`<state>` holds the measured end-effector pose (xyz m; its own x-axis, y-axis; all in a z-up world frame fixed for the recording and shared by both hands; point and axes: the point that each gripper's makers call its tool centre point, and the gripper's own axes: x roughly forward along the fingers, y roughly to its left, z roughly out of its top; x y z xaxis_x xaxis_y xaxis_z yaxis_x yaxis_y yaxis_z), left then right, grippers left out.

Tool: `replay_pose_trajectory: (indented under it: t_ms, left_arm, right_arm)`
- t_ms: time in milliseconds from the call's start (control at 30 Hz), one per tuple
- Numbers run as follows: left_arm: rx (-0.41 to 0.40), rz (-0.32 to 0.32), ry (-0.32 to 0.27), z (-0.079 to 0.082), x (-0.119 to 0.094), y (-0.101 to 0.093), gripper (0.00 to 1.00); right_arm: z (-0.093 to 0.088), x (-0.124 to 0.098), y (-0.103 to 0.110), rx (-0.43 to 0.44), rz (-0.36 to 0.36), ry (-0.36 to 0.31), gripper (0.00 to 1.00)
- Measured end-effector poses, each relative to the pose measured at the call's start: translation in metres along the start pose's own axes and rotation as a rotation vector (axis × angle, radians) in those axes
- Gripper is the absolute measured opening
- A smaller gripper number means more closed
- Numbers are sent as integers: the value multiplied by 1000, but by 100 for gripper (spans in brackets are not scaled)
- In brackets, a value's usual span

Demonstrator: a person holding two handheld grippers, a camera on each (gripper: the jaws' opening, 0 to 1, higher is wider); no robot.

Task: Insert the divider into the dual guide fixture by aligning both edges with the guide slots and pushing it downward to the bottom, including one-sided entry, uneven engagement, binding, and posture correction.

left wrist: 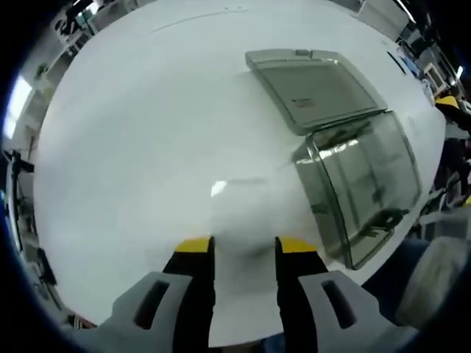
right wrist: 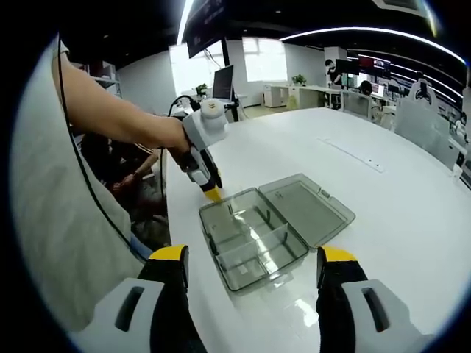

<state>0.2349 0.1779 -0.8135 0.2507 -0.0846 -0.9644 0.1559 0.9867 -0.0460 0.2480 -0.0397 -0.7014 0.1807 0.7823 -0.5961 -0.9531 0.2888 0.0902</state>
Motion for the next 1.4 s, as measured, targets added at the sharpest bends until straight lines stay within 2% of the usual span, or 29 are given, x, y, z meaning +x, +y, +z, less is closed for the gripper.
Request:
replay_pose_trajectory:
  t_ms: [367,867,1400]
  left_arm:
    - [-54,-52,-24,-1,-4,-2,29]
    - [-122,-134,-105,4,-22,-5,29]
    - [-169,-249,-250,24,-65,-27,29]
  right_arm:
    - [0,-1,-3,3,1,5,69]
    - [4,-5,-4,4,-1,-2,68]
    - [18,-9,-9,20,8,-38,68]
